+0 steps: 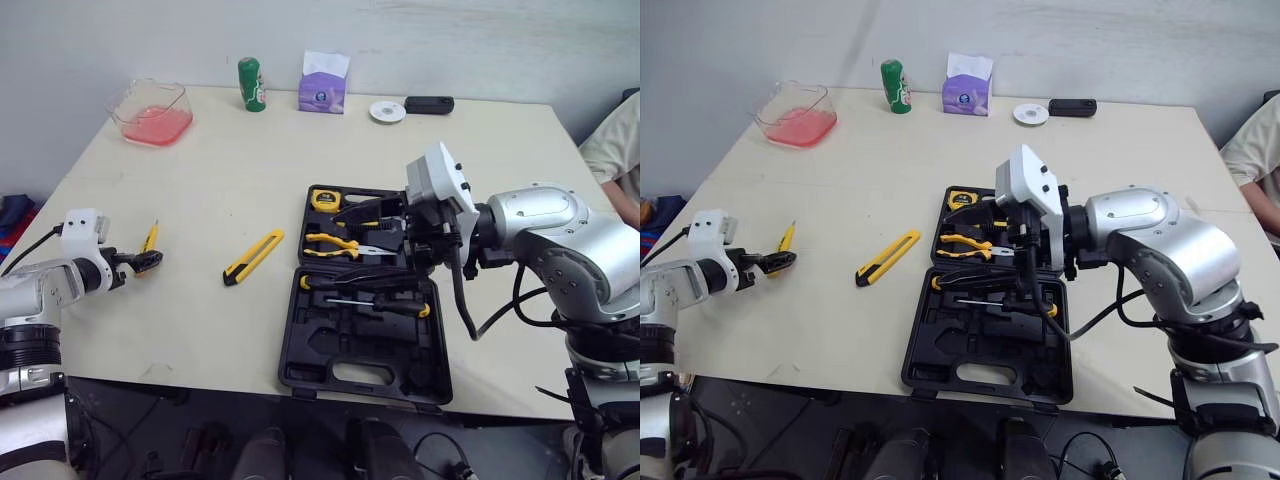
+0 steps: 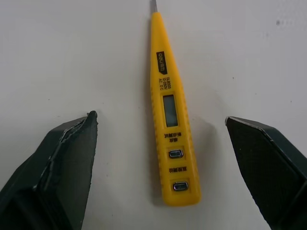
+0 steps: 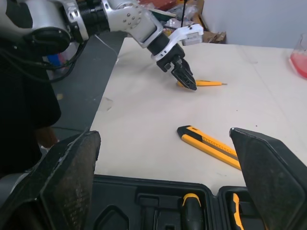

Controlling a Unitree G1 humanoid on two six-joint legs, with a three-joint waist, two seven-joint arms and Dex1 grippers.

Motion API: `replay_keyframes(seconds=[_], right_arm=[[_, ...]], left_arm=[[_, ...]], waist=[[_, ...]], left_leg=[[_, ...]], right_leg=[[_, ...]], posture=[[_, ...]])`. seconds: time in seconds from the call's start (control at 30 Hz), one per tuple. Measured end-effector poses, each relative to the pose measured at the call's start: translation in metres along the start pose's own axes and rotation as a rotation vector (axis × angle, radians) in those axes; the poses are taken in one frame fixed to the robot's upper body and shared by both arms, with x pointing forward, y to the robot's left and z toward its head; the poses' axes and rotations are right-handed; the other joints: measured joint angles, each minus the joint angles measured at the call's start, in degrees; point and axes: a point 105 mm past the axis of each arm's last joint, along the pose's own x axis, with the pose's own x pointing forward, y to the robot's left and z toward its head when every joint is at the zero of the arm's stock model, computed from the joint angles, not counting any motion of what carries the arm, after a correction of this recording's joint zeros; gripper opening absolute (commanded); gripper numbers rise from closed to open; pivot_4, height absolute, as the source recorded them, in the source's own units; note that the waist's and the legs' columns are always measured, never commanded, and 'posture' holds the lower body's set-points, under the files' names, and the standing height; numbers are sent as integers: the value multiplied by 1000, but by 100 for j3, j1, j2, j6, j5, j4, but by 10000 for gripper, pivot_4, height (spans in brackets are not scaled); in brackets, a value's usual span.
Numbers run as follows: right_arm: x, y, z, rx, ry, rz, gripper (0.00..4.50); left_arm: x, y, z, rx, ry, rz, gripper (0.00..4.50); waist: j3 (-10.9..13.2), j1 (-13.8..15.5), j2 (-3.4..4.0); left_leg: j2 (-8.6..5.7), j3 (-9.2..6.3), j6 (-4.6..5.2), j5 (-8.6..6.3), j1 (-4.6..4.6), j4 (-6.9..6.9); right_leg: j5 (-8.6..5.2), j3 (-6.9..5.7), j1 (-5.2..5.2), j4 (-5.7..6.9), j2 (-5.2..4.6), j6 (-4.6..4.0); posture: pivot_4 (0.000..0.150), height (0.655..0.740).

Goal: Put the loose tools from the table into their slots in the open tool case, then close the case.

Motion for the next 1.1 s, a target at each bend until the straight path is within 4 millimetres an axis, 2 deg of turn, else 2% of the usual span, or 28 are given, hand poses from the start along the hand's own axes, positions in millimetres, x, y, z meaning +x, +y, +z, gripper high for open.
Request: replay_keyframes(seconds=[0.07,0.17,0.23,0.37,0.4,0.63,0.73,0.8,0.87,0.93,1.0,1.1], right_arm=[[1,-1,0,-1,-9,0,44739],[3,-2,1,-7,-17,-11,45000],[2,-3,1,-9,-15,-18,45000],[2,-4,0,-11,-11,-24,45000],[1,-4,0,-10,-10,-26,45000],[0,-5,-3,0,-10,-41,45000],[-3,-3,-7,7,-5,-55,45000],[-7,-4,-10,13,10,-73,45000],[-15,-5,-11,17,18,-103,45000],[-22,-1,-16,34,34,-125,45000],[-26,6,-21,57,40,-126,45000],[-33,15,-33,95,73,-141,45000]], left_arm=[[2,-1,1,-9,18,17,45000],[4,-2,0,9,39,33,37169],[5,-3,-1,11,42,34,29603],[8,-4,-1,-1,43,30,9201],[9,-5,0,-3,38,28,5973],[10,-5,2,29,18,33,5076],[8,-7,3,147,-21,44,5076],[0,-15,2,286,-40,3,5075],[-10,-39,6,415,-67,-112,5075],[-31,-79,19,607,-109,-298,5075],[-55,-115,29,780,-149,-448,5075],[-72,-155,21,934,-129,-643,5075]], waist=[[-1,-1,2],[-7,3,13],[-9,12,16],[-10,24,18],[-11,28,19],[-14,48,25],[-16,47,29],[-6,-2,13],[0,-15,-11],[-4,0,-30],[-1,-8,-21],[3,-4,-10]], left_leg=[[0,-1,1,0,1,3],[0,-1,0,0,1,3],[0,-1,1,0,1,4],[-1,-3,3,-1,1,7],[-1,-4,3,-1,1,8],[-2,-10,5,-1,2,11],[-1,-12,4,-1,2,9],[-1,-12,3,-1,-7,4],[2,-21,0,1,-48,8],[3,-33,-5,4,-112,23],[2,-28,-4,3,-112,26],[2,-16,7,-1,-112,26]], right_leg=[[1,-1,0,4,0,1],[1,-2,0,6,0,1],[0,-3,1,4,0,1],[0,-7,5,3,-2,1],[1,-9,7,2,-3,1],[1,-16,11,3,-8,1],[1,-16,11,0,-9,1],[1,-15,4,-3,-9,1],[1,-22,-27,-2,-9,1],[1,-36,-77,7,-10,0],[1,-45,-73,1,-11,0],[1,-54,-69,-3,-13,0]], posture=[[1500,7400],[1500,7400],[1500,7400],[1500,7400],[1500,7400],[1500,7400],[1500,7400],[1500,7400],[1500,7400],[1500,7400],[1500,7400],[1500,7400]])
